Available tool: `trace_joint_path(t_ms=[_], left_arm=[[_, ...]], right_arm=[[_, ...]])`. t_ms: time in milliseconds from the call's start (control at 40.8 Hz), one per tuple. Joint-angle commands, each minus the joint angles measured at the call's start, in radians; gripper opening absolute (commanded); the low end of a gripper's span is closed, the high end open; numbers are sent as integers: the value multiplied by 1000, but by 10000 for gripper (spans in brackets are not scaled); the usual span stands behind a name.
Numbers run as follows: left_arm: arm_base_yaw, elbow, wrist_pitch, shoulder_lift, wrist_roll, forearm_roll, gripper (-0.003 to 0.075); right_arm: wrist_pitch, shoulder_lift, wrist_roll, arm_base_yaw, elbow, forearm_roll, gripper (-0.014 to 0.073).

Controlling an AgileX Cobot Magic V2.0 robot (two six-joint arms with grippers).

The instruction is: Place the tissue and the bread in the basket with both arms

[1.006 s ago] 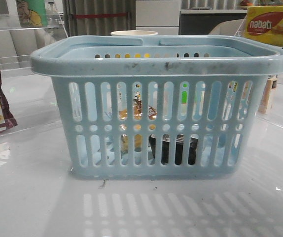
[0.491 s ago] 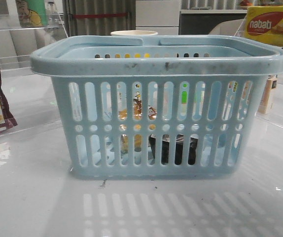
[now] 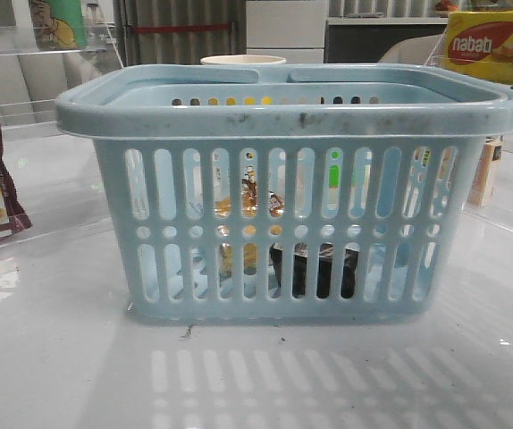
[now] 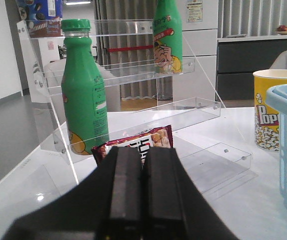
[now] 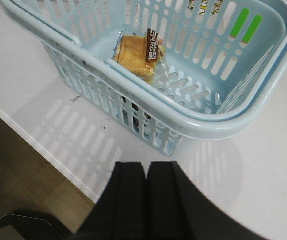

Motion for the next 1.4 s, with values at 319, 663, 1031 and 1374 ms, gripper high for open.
trace_joint_path(t_ms=[319,663,1031,1374], left_arm=[[2,-1,-94,-19,-9,-1,91],[2,-1,-94,-19,-9,-1,91],[2,-1,-94,-19,-9,-1,91],[2,-1,-94,-19,-9,-1,91]], right_arm=[[-61,-4,-9,-4,-26,2,55],[-61,-4,-9,-4,-26,2,55],[-105,-63,-9,-36,18,-2,55],[-600,-466,-9,-372,431,-4,55]])
